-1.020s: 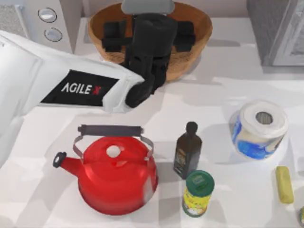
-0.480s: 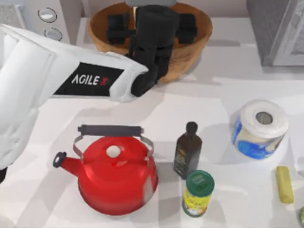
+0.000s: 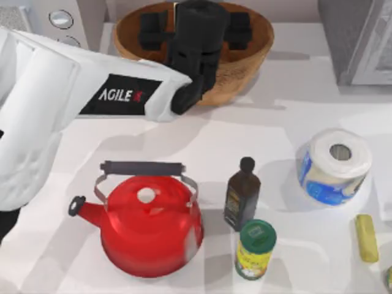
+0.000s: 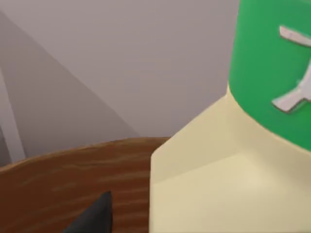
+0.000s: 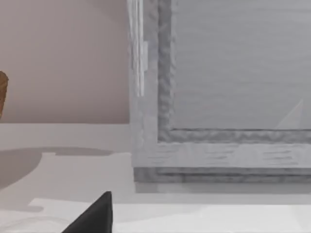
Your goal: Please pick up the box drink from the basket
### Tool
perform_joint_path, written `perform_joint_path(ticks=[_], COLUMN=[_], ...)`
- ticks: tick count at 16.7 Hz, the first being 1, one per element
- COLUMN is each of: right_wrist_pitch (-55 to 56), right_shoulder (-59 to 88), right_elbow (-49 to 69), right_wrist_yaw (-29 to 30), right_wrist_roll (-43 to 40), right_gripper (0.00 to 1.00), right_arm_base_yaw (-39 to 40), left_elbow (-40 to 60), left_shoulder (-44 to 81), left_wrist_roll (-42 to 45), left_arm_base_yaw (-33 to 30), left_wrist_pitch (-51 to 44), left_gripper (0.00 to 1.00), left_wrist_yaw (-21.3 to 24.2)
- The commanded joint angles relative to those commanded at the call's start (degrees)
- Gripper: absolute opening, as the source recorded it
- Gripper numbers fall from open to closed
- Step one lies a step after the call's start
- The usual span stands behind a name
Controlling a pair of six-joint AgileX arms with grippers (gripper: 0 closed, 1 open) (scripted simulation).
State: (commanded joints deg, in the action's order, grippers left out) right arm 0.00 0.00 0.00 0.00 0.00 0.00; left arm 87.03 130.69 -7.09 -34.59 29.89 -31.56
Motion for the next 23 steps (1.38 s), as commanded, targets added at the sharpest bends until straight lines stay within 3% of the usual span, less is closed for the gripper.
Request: perform_joint_path(ticks=[13,23], right_wrist_pitch=[0.0,0.0], right_shoulder=[0.0,0.0], right_elbow=[0.0,0.0], right_wrist_yaw=[0.0,0.0], right_wrist_roll=[0.0,0.0], right_gripper=[1.0,1.0], right_arm_base_yaw=[0.0,0.0], left_elbow=[0.0,0.16], left_shoulder=[0.0,-0.14], left_wrist_roll=[0.0,0.09], left_arm_base_yaw=[0.0,-0.23], left_wrist_pitch=[0.0,-0.15], left_gripper=[0.02,0.0], left_wrist_yaw=[0.0,-0.03])
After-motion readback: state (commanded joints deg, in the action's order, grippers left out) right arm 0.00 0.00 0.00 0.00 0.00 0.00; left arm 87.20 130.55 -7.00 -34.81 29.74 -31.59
